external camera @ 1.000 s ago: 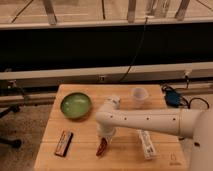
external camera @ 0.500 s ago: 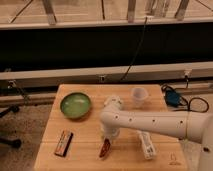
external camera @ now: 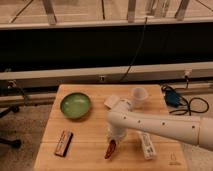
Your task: Drag the pepper across the table
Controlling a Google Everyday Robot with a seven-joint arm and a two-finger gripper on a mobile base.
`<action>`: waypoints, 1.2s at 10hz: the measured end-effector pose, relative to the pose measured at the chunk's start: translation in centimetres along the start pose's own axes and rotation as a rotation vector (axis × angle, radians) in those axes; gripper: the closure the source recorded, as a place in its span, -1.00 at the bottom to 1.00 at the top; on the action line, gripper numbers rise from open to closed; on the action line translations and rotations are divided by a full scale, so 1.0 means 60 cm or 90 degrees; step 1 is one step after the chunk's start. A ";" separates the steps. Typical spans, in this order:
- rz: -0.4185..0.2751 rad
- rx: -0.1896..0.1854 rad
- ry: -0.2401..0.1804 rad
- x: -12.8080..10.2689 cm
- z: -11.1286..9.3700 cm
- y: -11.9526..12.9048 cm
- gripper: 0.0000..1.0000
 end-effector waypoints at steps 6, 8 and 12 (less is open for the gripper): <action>0.004 0.004 -0.010 0.024 -0.011 0.033 0.95; 0.004 0.009 -0.014 0.031 -0.012 0.043 0.95; 0.009 0.011 -0.024 0.058 -0.015 0.085 0.95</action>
